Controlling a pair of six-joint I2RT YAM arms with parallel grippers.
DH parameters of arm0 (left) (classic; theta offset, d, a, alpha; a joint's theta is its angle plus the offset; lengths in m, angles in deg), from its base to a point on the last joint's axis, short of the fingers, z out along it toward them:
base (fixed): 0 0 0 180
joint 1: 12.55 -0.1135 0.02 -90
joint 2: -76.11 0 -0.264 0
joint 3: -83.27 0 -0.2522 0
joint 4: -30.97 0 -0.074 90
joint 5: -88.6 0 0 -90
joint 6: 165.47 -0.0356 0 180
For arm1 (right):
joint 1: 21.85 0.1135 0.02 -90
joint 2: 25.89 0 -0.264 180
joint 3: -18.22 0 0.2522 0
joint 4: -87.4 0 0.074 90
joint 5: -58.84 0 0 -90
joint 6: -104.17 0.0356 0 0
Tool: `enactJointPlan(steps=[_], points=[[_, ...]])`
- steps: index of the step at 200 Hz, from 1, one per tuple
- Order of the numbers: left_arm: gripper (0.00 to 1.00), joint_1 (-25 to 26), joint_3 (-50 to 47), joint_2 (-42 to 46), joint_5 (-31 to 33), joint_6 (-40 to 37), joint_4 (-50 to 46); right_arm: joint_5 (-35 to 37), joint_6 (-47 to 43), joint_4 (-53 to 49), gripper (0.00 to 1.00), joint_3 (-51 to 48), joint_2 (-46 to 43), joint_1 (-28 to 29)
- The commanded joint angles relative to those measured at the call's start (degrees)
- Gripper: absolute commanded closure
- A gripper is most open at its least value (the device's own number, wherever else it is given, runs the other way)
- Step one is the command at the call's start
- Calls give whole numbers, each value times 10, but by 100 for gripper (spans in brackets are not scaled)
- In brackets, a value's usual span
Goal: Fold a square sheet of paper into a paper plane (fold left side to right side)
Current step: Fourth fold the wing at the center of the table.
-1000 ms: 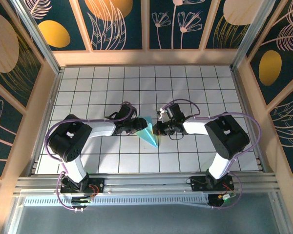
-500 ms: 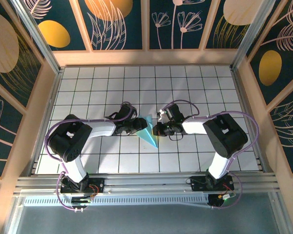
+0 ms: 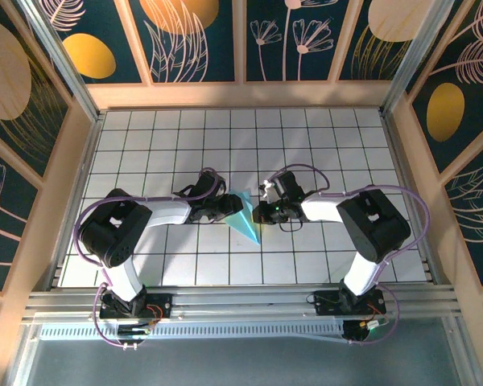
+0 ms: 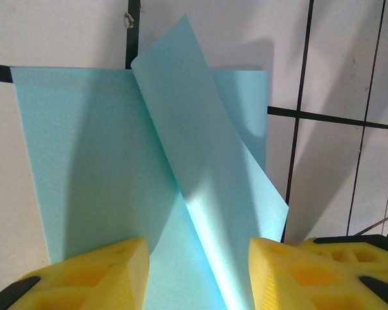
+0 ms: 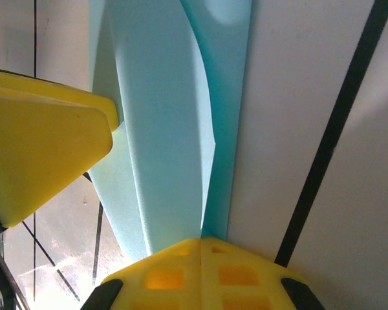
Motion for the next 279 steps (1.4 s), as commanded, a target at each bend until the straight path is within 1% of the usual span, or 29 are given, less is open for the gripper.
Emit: enactJointPlan(steps=[1, 71, 180, 233, 279], points=[[55, 3, 0, -18, 6, -7, -41, 6, -13, -13, 100, 8, -11, 4], [55, 2, 0, -18, 6, -9, -43, 7, -16, -10, 100, 17, 11, 4], [55, 2, -2, -17, 6, -8, -42, 10, -17, -11, 100, 24, 17, 4], [55, 2, -3, -15, 4, -7, -37, 10, -15, -11, 100, 12, 26, 4], [52, 3, 9, 3, -2, -14, -35, 19, -8, -25, 100, 7, 45, 4]])
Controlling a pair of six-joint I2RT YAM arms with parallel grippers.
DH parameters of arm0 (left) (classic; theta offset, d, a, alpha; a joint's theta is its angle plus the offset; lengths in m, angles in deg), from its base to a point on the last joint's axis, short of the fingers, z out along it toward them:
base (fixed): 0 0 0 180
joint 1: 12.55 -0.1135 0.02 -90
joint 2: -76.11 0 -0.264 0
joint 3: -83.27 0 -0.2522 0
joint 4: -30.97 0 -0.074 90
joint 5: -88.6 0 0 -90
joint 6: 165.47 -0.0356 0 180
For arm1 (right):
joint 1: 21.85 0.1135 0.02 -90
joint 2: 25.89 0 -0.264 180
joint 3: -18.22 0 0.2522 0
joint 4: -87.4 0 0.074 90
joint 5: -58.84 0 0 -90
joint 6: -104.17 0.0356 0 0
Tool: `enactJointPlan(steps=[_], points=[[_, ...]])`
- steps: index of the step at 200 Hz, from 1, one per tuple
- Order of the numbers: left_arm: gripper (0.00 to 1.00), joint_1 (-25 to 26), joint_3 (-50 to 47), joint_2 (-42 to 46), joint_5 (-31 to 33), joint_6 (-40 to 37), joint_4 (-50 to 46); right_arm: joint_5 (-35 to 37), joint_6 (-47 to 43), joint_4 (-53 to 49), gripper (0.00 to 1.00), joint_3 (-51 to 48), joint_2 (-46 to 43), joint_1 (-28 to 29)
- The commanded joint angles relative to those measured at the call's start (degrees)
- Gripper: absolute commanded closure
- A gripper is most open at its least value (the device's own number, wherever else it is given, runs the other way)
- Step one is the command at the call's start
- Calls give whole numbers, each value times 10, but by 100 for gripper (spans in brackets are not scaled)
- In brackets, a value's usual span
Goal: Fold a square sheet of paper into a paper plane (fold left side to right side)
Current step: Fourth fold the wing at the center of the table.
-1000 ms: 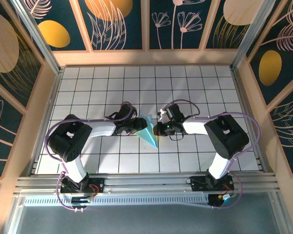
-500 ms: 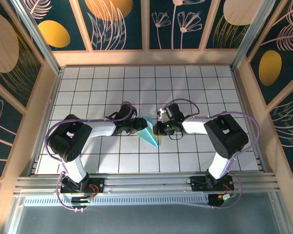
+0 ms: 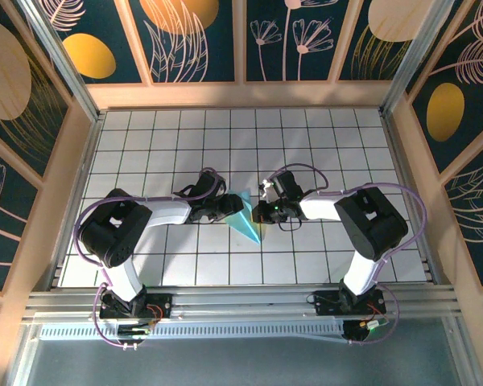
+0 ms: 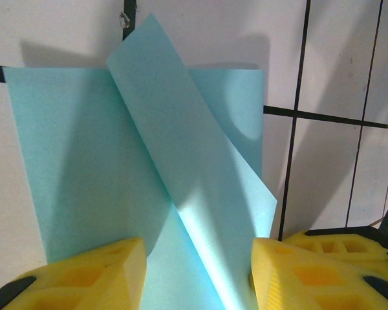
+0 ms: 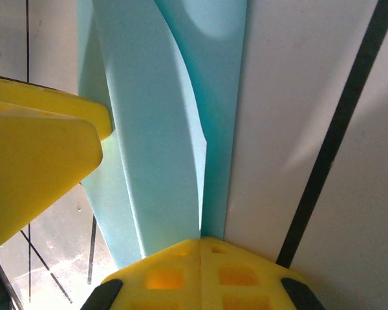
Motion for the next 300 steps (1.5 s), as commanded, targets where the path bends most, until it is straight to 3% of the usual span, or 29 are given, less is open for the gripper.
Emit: enactJointPlan(steps=[1, 64, 107, 141, 251, 300], points=[[52, 3, 8, 4, 0, -14, -36, 20, -4, -24, 100, -3, 29, 4], [50, 3, 62, 57, 32, -57, -81, 30, -2, -38, 100, -6, 35, 3], [85, 3, 48, 35, -58, -40, -6, 33, 0, -40, 100, -7, 31, 4], [95, 3, 60, -19, -78, -42, 2, 33, 0, -44, 100, -4, 33, 4], [100, 3, 45, -71, -27, -45, -35, 39, -7, -63, 100, 3, 34, 4], [100, 4, 28, -74, -17, -38, -28, 4, 8, -38, 98, 11, 9, 0]])
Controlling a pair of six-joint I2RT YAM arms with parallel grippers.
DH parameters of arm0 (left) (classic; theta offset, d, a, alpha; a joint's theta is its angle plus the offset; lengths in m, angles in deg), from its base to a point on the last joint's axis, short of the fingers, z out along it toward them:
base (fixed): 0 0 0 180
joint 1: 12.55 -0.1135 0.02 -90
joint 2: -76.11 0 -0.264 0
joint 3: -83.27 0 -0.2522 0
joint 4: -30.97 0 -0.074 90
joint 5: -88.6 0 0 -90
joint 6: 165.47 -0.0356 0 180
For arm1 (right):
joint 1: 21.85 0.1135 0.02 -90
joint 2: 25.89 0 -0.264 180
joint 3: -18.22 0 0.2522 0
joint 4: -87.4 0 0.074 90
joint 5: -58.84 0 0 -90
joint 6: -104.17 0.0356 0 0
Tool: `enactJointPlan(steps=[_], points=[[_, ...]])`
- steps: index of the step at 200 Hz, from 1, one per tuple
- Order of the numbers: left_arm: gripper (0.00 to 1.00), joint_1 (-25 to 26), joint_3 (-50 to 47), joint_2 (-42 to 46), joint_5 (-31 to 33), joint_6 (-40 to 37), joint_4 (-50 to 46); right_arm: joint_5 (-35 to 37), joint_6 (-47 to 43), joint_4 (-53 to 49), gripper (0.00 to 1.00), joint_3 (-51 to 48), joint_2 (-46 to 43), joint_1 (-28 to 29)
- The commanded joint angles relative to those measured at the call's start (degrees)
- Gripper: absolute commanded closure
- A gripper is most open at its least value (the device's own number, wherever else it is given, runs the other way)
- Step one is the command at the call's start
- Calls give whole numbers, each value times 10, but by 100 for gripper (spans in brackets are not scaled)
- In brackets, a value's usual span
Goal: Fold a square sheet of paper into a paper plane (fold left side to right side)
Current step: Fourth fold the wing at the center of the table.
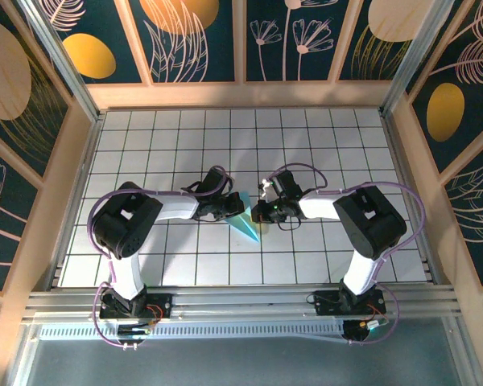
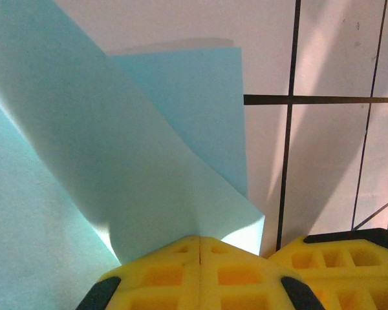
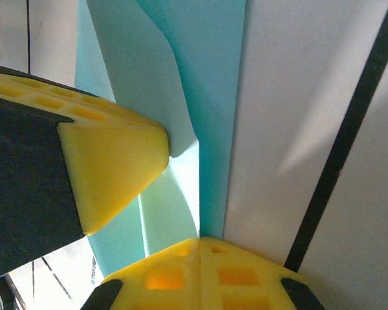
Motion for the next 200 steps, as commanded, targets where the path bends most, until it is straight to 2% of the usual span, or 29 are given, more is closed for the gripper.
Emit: enactJointPlan(steps=[1, 77, 105, 119, 145, 165, 200], points=[[100, 1, -22, -16, 24, 2, -16, 6, 6, -29, 98, 2, 2, -1], [100, 0, -38, -17, 32, 10, -9, -15, 21, -25, 79, 1, -73, -22], [100, 0, -37, -16, 32, 9, -10, -21, 18, -35, 76, -19, -114, -26], [100, 0, -37, -15, 33, 9, -11, -41, 12, -41, 80, -29, -131, -26], [100, 1, -36, -13, 35, 8, -14, -99, 26, -32, 100, -56, -147, -23], [100, 0, -36, -12, 36, 7, -15, -125, 39, -21, 100, -72, -146, -3], [100, 0, -32, -12, 39, 5, -19, -127, 48, -3, 100, -78, -121, 22]])
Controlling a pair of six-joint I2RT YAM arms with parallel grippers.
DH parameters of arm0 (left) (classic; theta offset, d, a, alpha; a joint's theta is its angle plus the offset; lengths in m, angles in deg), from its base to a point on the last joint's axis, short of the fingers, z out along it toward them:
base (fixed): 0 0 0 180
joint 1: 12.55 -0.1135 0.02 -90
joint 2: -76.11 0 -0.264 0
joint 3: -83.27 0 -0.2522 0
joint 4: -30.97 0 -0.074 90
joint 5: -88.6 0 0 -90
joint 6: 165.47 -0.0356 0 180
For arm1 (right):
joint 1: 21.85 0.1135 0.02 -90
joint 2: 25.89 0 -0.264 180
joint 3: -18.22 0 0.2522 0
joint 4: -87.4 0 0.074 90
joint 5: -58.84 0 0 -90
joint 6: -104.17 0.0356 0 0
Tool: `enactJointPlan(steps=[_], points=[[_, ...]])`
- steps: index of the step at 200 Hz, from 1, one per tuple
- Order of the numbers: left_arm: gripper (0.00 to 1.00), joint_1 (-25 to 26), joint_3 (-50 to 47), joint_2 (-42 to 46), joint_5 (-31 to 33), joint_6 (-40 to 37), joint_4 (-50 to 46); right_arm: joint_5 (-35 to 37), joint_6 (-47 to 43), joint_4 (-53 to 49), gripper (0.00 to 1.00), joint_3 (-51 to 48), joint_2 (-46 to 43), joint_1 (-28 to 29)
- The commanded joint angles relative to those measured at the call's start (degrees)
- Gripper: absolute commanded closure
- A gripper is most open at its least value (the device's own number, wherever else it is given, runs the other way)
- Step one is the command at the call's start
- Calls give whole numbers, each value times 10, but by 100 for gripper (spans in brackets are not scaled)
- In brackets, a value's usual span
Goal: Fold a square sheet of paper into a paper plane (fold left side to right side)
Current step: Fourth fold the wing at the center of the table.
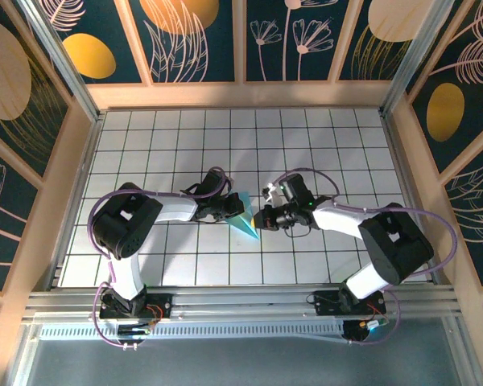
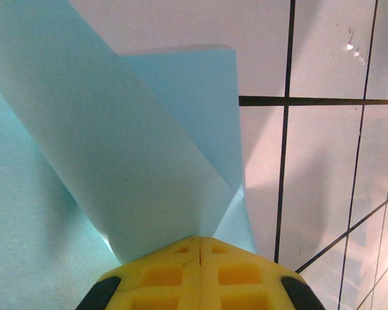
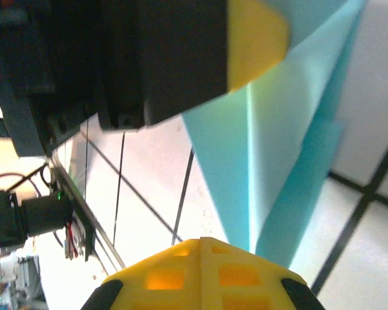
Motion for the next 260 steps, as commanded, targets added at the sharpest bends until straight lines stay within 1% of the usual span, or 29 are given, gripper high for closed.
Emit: enactJointPlan(steps=[1, 121, 260], points=[[100, 0, -14, -14, 38, 1, -51, -24, 12, 16, 100, -6, 16, 13], [100, 0, -14, -14, 39, -1, -55, -2, 14, 30, 100, -20, 71, 27], [100, 1, -8, -16, 40, -4, -64, 15, 10, 23, 100, -25, 83, 31]])
